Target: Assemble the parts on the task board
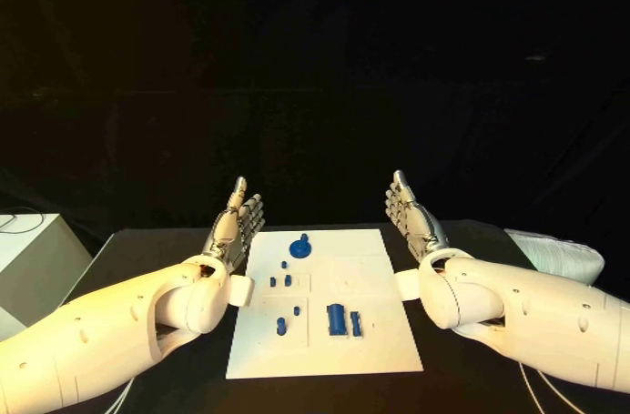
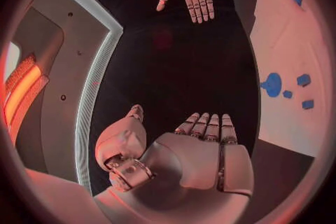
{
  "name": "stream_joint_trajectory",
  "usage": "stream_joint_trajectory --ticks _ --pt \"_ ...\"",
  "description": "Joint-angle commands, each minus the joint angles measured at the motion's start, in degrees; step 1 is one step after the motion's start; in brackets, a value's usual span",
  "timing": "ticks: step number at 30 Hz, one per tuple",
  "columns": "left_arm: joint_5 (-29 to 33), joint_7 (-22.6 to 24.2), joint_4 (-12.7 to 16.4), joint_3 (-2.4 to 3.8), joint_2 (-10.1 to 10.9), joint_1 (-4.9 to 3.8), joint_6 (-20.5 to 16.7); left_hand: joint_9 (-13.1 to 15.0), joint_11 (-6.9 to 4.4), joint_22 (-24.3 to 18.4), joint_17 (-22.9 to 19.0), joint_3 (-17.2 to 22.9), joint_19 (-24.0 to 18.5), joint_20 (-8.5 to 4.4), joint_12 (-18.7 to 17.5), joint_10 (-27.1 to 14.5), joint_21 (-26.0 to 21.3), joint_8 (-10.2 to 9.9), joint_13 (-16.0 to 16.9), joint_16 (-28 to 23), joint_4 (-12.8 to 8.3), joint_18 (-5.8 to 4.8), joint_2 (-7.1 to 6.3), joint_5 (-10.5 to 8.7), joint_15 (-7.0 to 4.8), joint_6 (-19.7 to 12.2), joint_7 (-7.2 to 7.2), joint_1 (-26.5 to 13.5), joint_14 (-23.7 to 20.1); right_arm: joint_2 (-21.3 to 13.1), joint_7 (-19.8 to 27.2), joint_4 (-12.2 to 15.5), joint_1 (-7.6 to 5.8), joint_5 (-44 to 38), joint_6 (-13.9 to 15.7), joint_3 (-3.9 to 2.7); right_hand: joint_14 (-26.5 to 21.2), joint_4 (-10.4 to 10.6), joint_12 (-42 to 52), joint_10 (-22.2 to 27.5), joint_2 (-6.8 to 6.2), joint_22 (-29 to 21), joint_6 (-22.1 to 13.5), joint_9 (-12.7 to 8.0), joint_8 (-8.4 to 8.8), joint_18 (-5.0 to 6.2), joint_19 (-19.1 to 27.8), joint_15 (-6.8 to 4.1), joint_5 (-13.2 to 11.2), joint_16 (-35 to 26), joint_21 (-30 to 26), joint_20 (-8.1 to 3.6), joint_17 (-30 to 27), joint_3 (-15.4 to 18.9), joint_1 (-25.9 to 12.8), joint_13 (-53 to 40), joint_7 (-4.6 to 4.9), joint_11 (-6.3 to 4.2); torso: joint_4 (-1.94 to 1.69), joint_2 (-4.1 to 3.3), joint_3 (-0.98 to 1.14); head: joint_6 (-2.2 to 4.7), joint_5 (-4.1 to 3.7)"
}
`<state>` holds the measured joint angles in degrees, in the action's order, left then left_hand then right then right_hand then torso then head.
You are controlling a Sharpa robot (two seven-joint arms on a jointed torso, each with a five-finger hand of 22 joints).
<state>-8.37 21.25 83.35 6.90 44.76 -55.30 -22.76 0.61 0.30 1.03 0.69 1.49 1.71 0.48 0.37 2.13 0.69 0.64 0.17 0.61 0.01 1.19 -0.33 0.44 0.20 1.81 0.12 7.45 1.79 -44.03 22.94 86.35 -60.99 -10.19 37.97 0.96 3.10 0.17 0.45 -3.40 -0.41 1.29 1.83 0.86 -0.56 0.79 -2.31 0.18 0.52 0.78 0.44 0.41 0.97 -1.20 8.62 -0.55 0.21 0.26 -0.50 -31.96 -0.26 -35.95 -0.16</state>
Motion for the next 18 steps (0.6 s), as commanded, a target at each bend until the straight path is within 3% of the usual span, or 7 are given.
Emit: stream_joint_trajectory --ticks 1,4,8,12,18 --pt "5.33 5.76 2.57 -2.13 -0.06 -1.74 -13.05 -0.61 -0.3 -1.03 -0.69 -1.49 -1.71 -0.48 -0.37 -2.13 -0.69 -0.64 -0.17 -0.61 -0.01 -1.19 0.33 -0.44 -0.2 -1.81 -0.12 -7.45 -1.79 -0.43 6.02 2.27 0.52 8.64 5.27 -0.55 -3.1 -0.17 -0.45 3.4 0.41 -1.29 -1.83 -0.86 0.56 -0.79 2.31 -0.18 -0.52 -0.78 -0.44 -0.41 -0.97 1.2 -8.62 0.55 -0.21 -0.26 0.48 0.75 0.25 1.48 0.15" --pt "6.65 6.97 4.32 -4.2 -0.07 -3.09 -16.65 -0.61 -0.3 -1.03 -0.69 -1.49 -1.71 -0.48 -0.37 -2.13 -0.69 -0.64 -0.17 -0.61 -0.01 -1.19 0.33 -0.44 -0.2 -1.81 -0.12 -7.45 -1.79 -0.61 6.7 3.36 0.78 9.91 5.99 -0.88 -3.1 -0.17 -0.45 3.4 0.41 -1.29 -1.83 -0.86 0.56 -0.79 2.31 -0.18 -0.52 -0.78 -0.44 -0.41 -0.97 1.2 -8.62 0.55 -0.21 -0.26 0.5 0.78 0.26 1.57 0.16" --pt "7.94 8.15 6.04 -6.23 -0.07 -4.42 -20.18 -0.61 -0.3 -1.03 -0.69 -1.49 -1.71 -0.48 -0.37 -2.13 -0.69 -0.64 -0.17 -0.61 -0.01 -1.19 0.33 -0.44 -0.2 -1.81 -0.12 -7.45 -1.79 -0.66 6.85 3.6 0.83 10.19 6.15 -0.96 -3.1 -0.17 -0.45 3.4 0.41 -1.29 -1.83 -0.86 0.56 -0.79 2.31 -0.18 -0.52 -0.78 -0.44 -0.41 -0.97 1.2 -8.62 0.55 -0.21 -0.26 0.5 0.78 0.26 1.57 0.16" --pt "8.36 8.54 6.6 -6.89 -0.07 -4.85 -21.34 -0.61 -0.3 -1.03 -0.69 -1.49 -1.71 -0.48 -0.37 -2.13 -0.69 -0.64 -0.17 -0.61 -0.01 -1.19 0.33 -0.44 -0.2 -1.81 -0.12 -7.45 -1.79 -0.66 6.85 3.6 0.83 10.19 6.15 -0.96 -3.1 -0.17 -0.45 3.4 0.41 -1.29 -1.83 -0.86 0.56 -0.79 2.31 -0.18 -0.52 -0.78 -0.44 -0.41 -0.97 1.2 -8.62 0.55 -0.21 -0.26 0.5 0.78 0.26 1.57 0.16" --pt "8.37 8.54 6.61 -6.9 -0.07 -4.86 -21.35 -0.61 -0.3 -1.03 -0.69 -1.49 -1.71 -0.48 -0.37 -2.13 -0.69 -0.64 -0.17 -0.61 -0.01 -1.19 0.33 -0.44 -0.2 -1.81 -0.12 -7.45 -1.79 -0.66 6.85 3.6 0.83 10.19 6.15 -0.96 -3.1 -0.17 -0.45 3.4 0.41 -1.29 -1.83 -0.86 0.56 -0.79 2.31 -0.18 -0.52 -0.78 -0.44 -0.41 -0.97 1.2 -8.62 0.55 -0.21 -0.26 0.5 0.78 0.26 1.57 0.16"
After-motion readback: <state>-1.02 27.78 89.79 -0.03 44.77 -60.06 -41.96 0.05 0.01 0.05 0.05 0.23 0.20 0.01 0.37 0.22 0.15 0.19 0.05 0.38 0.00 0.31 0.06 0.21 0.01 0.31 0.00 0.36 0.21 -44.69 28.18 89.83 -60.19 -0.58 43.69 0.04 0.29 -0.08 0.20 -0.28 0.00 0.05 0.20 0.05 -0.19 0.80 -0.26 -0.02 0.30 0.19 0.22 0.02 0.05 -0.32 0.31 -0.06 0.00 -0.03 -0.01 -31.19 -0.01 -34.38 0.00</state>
